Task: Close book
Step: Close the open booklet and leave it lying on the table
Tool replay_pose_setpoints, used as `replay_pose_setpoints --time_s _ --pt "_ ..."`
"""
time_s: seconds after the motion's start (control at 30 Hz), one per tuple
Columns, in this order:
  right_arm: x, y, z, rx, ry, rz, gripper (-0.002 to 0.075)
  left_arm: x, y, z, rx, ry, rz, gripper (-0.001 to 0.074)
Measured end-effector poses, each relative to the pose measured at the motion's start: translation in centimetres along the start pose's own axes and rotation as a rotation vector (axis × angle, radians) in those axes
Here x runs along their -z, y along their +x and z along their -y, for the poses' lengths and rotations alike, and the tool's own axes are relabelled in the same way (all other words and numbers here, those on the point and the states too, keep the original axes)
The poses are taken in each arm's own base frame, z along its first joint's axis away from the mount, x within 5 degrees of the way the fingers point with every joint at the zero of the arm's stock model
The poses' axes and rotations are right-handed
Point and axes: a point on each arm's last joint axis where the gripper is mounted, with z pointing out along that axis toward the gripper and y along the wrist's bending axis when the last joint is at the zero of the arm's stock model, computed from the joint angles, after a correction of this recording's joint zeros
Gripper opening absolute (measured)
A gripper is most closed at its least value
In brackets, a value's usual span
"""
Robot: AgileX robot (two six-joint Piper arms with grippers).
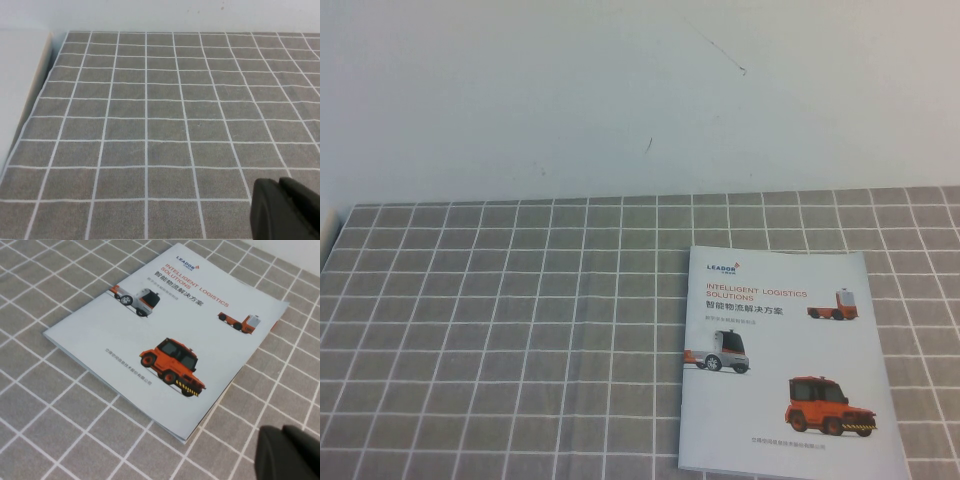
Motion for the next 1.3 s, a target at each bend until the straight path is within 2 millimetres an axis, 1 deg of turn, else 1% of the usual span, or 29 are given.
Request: replay_pose_setpoints --time_s 0.23,0.43,0.53,0.87,1.1,1.3 --pt "0.0 0.0 0.0 0.0 0.0 0.0 -0.0003 0.0 0.0 -0.02 0.005 -0.003 0.0 -0.0002" --pt "0.0 0.0 0.0 0.0 0.0 0.0 -0.0003 0.02 -0.05 -0.38 0.022 -0.07 0.01 -0.0002" --pt "0.0 0.0 0.0 0.0 0.0 0.0 -0.0003 0.02 -0.05 -0.41 0.013 -0.075 0.011 -0.0002" --pt "0.0 -0.01 -0.01 -0.002 -0.001 0.001 -0.0003 0.0 -0.01 -0.05 0.019 -0.018 0.003 -0.0002" --pt "0.0 -0.01 -0.01 -0.002 -0.001 0.001 -0.0003 0.0 0.0 0.02 -0.018 -0.009 0.001 -0.0003" --pt "0.0 -0.01 -0.01 -0.002 -0.001 0.001 -0.0003 0.0 0.01 0.12 0.001 0.002 0.0 -0.0003"
